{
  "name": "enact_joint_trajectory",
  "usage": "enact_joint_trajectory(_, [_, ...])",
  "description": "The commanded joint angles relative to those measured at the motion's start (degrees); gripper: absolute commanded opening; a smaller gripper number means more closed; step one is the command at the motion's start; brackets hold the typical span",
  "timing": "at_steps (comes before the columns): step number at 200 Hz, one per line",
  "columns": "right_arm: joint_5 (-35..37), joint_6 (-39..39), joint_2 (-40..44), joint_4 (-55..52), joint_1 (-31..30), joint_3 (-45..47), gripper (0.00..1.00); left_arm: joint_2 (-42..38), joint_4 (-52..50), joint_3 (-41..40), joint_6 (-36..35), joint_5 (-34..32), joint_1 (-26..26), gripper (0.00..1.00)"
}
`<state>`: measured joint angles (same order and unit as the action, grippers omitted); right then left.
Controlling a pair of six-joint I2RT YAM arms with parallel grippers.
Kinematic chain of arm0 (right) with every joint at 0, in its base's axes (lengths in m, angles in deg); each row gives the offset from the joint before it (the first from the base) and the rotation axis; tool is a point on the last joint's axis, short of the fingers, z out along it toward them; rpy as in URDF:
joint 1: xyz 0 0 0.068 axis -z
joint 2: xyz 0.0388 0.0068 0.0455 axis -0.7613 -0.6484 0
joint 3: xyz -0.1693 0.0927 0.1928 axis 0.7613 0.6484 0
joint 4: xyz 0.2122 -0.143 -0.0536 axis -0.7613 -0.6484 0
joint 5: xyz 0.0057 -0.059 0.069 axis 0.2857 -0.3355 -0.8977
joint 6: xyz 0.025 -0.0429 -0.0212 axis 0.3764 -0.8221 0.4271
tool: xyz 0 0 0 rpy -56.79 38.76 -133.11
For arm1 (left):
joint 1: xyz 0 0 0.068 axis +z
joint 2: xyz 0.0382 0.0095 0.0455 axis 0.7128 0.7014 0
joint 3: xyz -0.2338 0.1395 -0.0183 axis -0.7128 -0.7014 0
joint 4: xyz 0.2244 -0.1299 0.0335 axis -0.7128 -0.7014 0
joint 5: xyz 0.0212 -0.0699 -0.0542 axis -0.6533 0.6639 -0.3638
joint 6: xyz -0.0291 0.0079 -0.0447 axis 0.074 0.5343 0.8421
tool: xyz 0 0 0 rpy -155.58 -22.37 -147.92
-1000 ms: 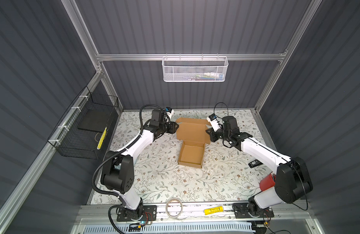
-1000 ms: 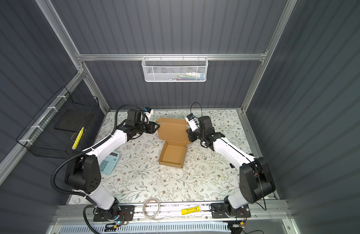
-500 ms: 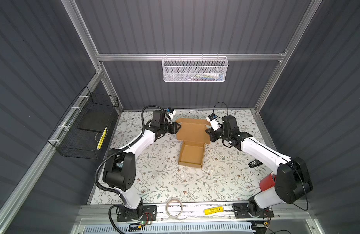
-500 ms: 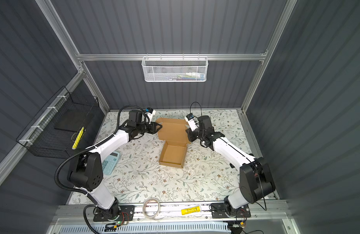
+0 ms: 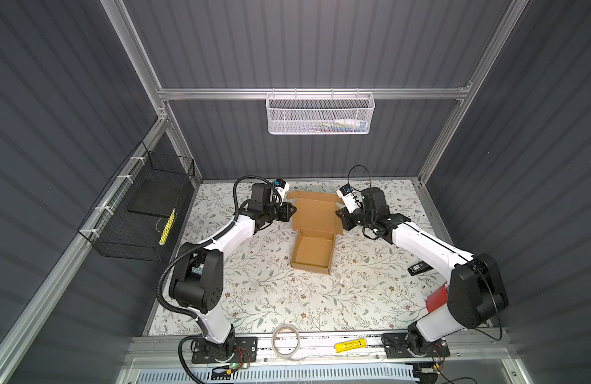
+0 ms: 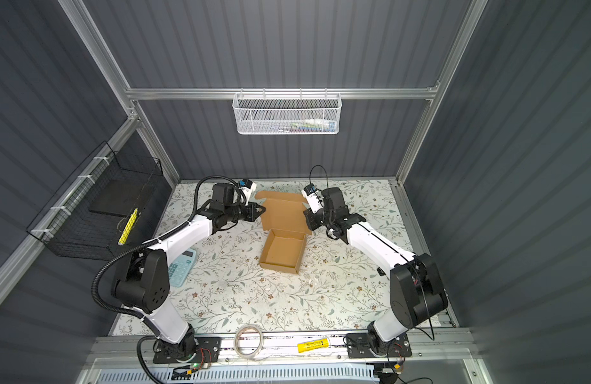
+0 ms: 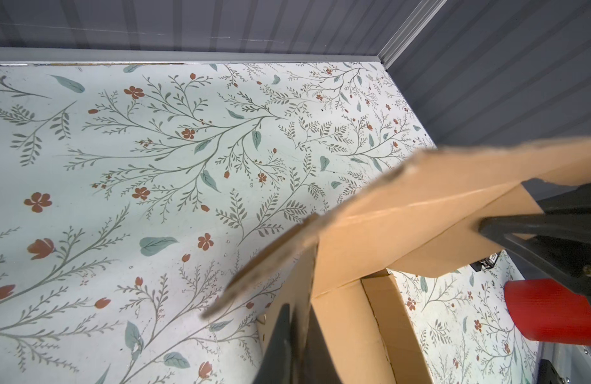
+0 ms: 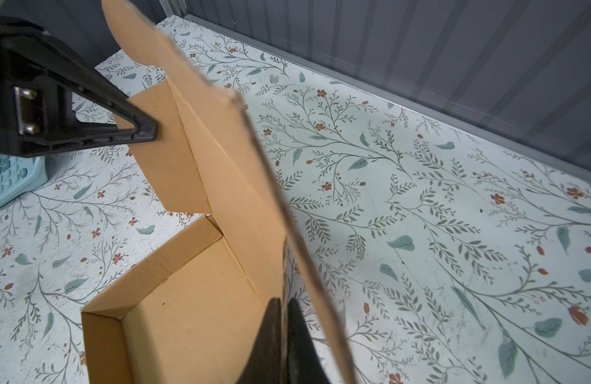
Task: Assemble paper box
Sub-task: Rotate the paper box at the top-center of the table.
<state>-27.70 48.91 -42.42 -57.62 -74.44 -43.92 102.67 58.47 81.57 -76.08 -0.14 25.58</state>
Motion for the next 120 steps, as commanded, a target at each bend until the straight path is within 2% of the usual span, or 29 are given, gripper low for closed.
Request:
enact_joint_trajectory(1, [0.55, 0.71, -0.66, -0.69, -0.45, -2.00, 0.15, -0.34, 1.53, -1.30, 0.90, 0.04, 0.31, 0.04])
enact_joint_trajectory(23, [1.19, 1.42, -0.75, -1.55, -0.58, -2.83, 0.24, -1.06, 1.48, -1.81, 0.70, -1.75, 0.28, 0.01])
enact_joint_trajectory(50, [2.08, 2.72, -0.84, -3.63, -0.60, -4.34, 0.30, -2.64, 1.87, -2.97, 0.41, -3.77, 0.28, 0.00])
enact_joint_trajectory(120, [3.54, 3.56, -1.81, -7.69, -0.66, -8.16, 0.33, -4.82, 2.49, -4.36, -0.82, -4.20, 0.28, 0.00])
